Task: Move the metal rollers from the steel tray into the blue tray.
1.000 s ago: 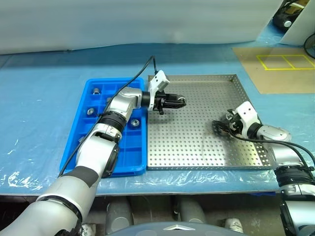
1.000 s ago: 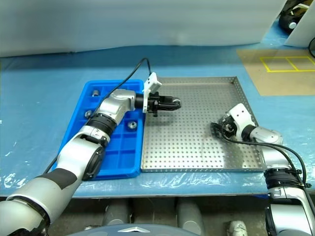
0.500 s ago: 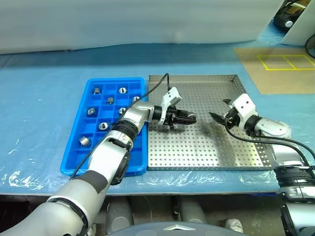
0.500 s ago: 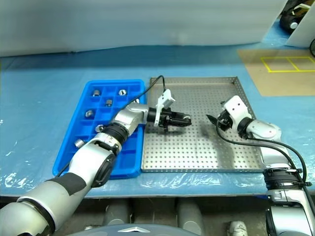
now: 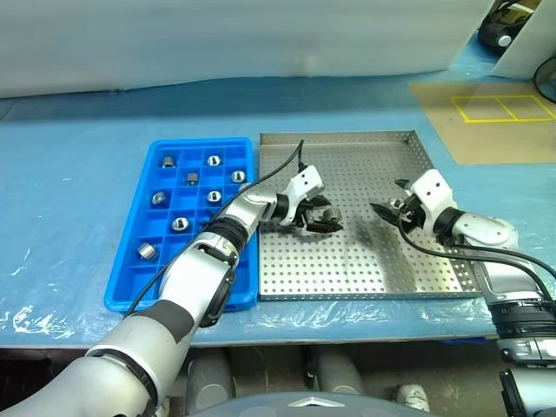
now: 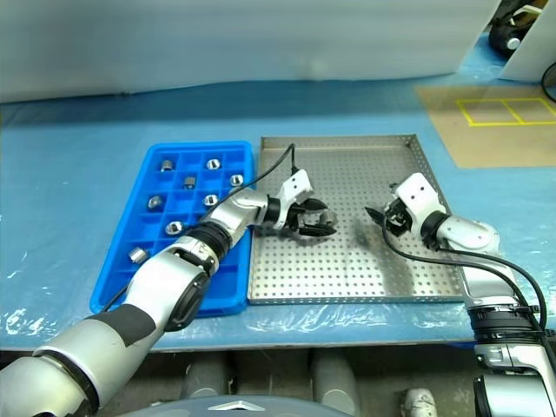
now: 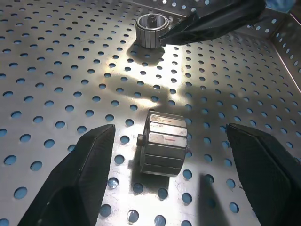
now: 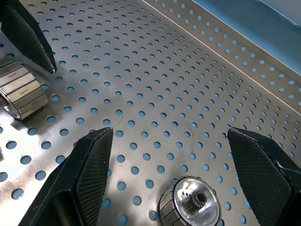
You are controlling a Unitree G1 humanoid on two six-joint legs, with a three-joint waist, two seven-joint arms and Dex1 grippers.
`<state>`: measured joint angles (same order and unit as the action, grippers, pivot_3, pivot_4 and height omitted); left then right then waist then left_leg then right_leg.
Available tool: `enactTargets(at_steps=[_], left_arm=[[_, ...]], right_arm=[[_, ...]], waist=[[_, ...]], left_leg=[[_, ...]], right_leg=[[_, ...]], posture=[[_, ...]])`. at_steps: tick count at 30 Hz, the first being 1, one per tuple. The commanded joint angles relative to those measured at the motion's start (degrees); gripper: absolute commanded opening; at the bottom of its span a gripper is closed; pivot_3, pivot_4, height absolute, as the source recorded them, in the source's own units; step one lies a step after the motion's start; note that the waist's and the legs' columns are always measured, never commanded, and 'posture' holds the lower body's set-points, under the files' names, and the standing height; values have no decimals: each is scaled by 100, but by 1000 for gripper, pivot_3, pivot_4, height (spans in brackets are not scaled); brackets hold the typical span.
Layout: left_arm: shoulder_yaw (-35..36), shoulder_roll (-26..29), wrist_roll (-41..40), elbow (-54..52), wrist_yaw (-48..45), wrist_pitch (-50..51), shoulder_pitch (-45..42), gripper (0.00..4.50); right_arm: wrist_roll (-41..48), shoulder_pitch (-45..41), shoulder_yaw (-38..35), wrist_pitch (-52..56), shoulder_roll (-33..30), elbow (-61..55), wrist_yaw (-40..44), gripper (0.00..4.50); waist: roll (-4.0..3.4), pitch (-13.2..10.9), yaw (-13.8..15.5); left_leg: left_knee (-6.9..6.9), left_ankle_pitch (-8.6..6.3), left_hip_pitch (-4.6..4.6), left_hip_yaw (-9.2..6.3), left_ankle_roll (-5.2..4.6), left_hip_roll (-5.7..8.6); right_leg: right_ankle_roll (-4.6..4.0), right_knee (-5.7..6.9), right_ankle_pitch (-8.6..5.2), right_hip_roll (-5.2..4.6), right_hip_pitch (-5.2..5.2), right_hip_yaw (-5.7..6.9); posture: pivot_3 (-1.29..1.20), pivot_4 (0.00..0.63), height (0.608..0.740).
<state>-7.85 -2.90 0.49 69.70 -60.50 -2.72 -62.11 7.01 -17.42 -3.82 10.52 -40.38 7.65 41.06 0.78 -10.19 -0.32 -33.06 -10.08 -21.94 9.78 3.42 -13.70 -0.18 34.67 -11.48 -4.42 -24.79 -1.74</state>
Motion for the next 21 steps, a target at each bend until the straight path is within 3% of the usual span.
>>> enactTargets(at_steps=[1,10,17,21], left_arm=[[432,75,-423,-248,-280,58,-431,3985],[1123,856,-1520,-1764,-1494,1053,-1423,3985],[1329,2075,-1517,-937,-2070,1353,-2472,3985],[770,2529,-1098,-1051,-2984,806,-1945,3985]], right_arm=[[293,-72,-341,143,35,-334,-52,3976],[609,-114,-376,601,-87,-580,275,3976],[537,-269,-253,589,-45,-394,417,3976],[469,-378,-194,489,14,-178,442,3976]], waist=[[1,-1,-18],[-1,-2,-24],[-5,-7,-41],[-9,-6,-21]], left_leg=[[0,0,-2,0,0,0],[12,0,-7,7,0,-2],[21,1,-5,17,4,-3],[38,2,2,22,7,-3]], right_leg=[[0,0,0,0,-2,0],[-1,-2,-1,0,-17,1],[0,-3,-1,1,-27,-1],[0,-12,-2,1,-24,-2]], posture=[[-375,150,740],[-343,150,740],[-303,150,740],[-299,150,740]])
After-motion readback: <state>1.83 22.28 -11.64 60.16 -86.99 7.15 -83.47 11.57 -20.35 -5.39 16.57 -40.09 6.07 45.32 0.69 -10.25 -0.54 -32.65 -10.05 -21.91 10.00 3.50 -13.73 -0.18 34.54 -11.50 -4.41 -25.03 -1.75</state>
